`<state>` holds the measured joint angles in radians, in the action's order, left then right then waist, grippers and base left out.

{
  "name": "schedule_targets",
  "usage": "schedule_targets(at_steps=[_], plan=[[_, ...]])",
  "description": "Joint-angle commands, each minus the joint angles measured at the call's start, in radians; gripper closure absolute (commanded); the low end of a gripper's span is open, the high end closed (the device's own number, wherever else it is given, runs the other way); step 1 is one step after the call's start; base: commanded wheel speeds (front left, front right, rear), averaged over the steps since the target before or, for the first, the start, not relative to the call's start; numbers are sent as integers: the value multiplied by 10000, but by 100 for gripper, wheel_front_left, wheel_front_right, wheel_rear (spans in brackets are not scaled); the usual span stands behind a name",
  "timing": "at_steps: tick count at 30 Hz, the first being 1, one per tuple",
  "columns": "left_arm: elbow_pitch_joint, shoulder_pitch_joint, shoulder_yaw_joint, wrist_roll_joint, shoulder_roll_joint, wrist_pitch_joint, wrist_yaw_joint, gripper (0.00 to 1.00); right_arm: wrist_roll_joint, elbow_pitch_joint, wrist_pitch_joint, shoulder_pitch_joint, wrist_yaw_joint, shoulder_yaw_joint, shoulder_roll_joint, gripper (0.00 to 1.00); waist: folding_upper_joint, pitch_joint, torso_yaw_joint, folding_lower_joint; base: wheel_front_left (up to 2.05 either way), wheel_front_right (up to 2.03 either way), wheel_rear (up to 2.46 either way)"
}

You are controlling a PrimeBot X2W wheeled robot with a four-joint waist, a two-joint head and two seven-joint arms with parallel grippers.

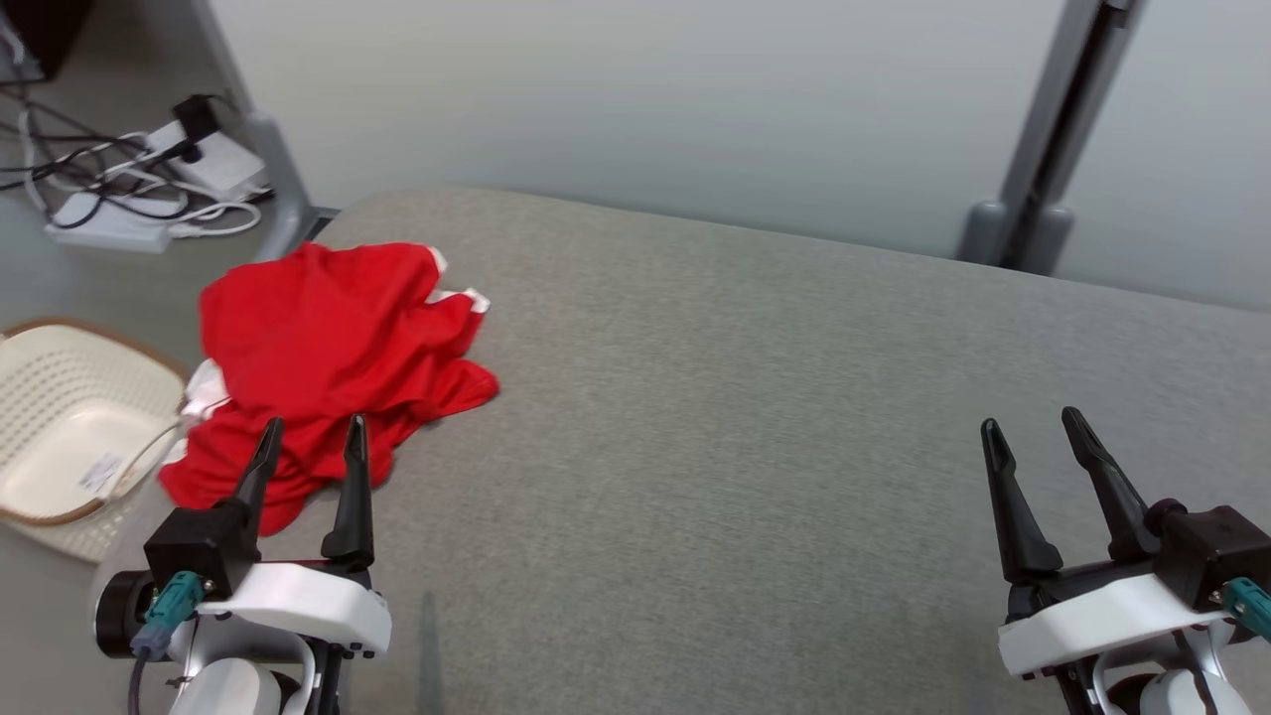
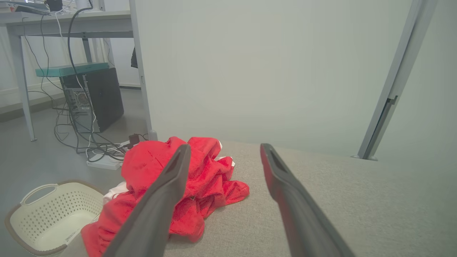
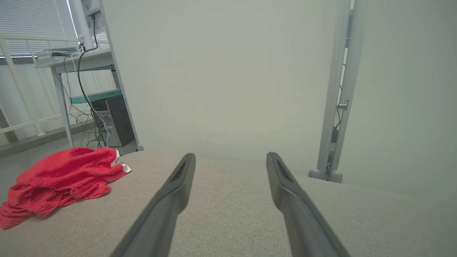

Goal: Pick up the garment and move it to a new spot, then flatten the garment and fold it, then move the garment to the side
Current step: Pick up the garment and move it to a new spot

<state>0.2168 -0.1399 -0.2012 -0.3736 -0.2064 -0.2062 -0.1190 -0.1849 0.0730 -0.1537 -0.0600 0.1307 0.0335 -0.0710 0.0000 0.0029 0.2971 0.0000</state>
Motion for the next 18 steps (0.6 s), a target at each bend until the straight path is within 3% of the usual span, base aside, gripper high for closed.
schedule_targets(at_steps=[1, 8, 18], plan=[[24, 44, 67, -70, -65, -46, -29, 0, -38, -84, 4, -54, 1, -10, -57, 0, 0, 63, 558, 0, 0, 0, 0], [52, 55, 186, -229, -78, -163, -49, 0, -133, -170, 80, -170, 1, 240, -94, 0, 0, 206, 1434, 0, 0, 0, 0], [141, 25, 119, -303, -44, -200, -127, 0, -138, -201, 39, -346, 1, 224, -74, 0, 0, 366, 1708, 0, 0, 0, 0]])
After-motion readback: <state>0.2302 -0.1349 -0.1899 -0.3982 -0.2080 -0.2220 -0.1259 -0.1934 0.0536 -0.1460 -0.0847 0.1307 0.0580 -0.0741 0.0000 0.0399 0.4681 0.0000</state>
